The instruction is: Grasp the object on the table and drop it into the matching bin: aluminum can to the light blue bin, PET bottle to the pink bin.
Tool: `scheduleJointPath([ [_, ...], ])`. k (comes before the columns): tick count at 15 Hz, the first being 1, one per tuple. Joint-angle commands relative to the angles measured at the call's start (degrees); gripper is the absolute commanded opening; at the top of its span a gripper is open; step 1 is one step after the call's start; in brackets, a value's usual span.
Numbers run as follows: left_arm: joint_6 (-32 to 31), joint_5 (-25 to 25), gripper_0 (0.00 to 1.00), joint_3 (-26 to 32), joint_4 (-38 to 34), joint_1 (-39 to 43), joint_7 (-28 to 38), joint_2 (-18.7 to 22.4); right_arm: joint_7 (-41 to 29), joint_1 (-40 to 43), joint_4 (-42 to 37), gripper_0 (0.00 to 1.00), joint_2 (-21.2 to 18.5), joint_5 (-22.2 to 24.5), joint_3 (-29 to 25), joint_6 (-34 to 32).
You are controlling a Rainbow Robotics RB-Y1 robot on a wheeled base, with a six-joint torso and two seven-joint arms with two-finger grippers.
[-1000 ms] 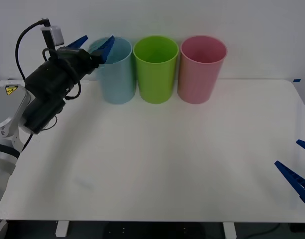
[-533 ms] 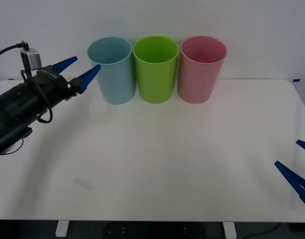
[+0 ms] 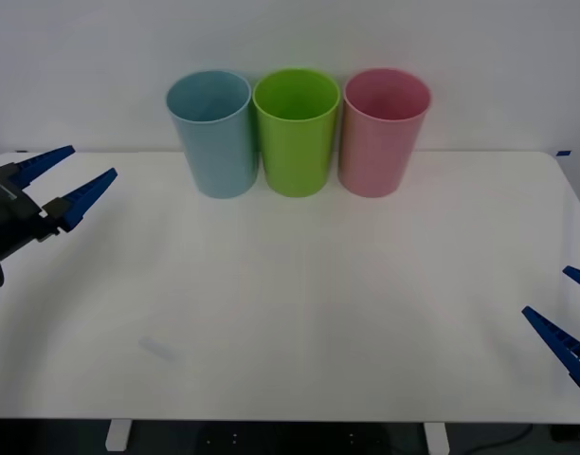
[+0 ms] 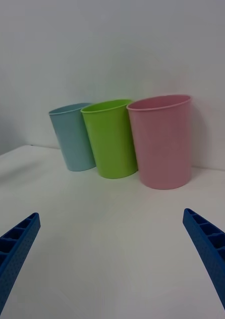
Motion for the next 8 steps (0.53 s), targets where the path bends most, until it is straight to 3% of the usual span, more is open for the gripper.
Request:
scheduleJointPath([
  [1, -2.63, -0.04, 1.0, 3.59, -2.66, 4.78, -0.27, 0.29, 0.0, 0.0, 0.0, 1.0, 0.0, 0.0, 0.0, 0.0],
  [8, -8.61, -1.8, 1.0, 10.01, -6.17, 12.6, -2.64, 0.29, 0.0, 0.0, 0.0, 1.0, 0.0, 0.0, 0.0, 0.0],
])
